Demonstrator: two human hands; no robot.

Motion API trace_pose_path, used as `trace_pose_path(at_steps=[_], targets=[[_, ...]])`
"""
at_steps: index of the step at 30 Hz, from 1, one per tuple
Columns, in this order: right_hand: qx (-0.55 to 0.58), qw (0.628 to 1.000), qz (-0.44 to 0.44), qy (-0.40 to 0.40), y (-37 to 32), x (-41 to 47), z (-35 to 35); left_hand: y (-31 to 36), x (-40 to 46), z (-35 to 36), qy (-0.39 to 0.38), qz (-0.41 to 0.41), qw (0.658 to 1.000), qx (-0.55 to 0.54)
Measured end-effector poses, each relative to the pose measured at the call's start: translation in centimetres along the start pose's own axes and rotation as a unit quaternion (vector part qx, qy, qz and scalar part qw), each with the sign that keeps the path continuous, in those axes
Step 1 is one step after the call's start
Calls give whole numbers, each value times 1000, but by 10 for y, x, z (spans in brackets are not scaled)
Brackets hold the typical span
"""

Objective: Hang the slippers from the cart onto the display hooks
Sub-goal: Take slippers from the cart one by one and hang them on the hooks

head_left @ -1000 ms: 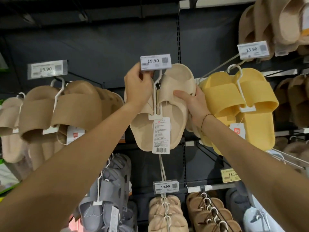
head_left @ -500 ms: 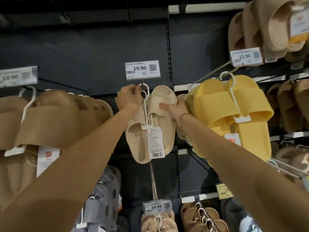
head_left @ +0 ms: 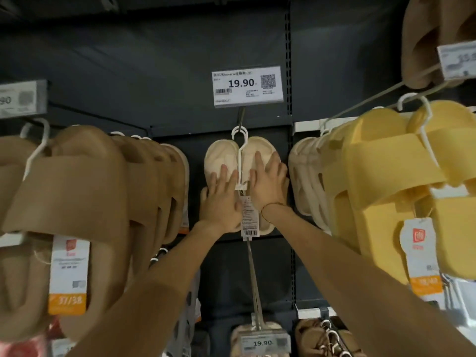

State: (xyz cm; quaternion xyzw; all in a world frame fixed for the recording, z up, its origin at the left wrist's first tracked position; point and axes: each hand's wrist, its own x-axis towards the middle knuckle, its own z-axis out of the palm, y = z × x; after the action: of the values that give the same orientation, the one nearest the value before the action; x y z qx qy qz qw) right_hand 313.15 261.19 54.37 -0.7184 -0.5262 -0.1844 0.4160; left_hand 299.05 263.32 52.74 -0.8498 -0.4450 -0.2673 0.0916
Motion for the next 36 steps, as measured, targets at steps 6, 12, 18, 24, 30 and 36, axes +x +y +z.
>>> trace_pose_path(at_steps=[6, 12, 18, 24, 30, 36], targets=[[-22, 993, -48, -107, 12, -43, -19, 16, -32, -22, -42, 32, 999, -15], [12, 986, -5, -164, 9, -116, -60, 52, -88, -48, -106, 88, 990, 6], [21, 981, 29, -189, 38, -199, -144, 101, -123, -54, -311, 153, 937, -47], [-80, 917, 123, -371, 102, -273, -273, 203, -184, -45, -322, 283, 902, -49], [-123, 808, 304, -489, 241, -376, -381, 348, -263, -17, -368, 388, 839, -97], [-103, 757, 490, -419, 414, -523, -488, 511, -365, 43, -437, 451, 768, -130]])
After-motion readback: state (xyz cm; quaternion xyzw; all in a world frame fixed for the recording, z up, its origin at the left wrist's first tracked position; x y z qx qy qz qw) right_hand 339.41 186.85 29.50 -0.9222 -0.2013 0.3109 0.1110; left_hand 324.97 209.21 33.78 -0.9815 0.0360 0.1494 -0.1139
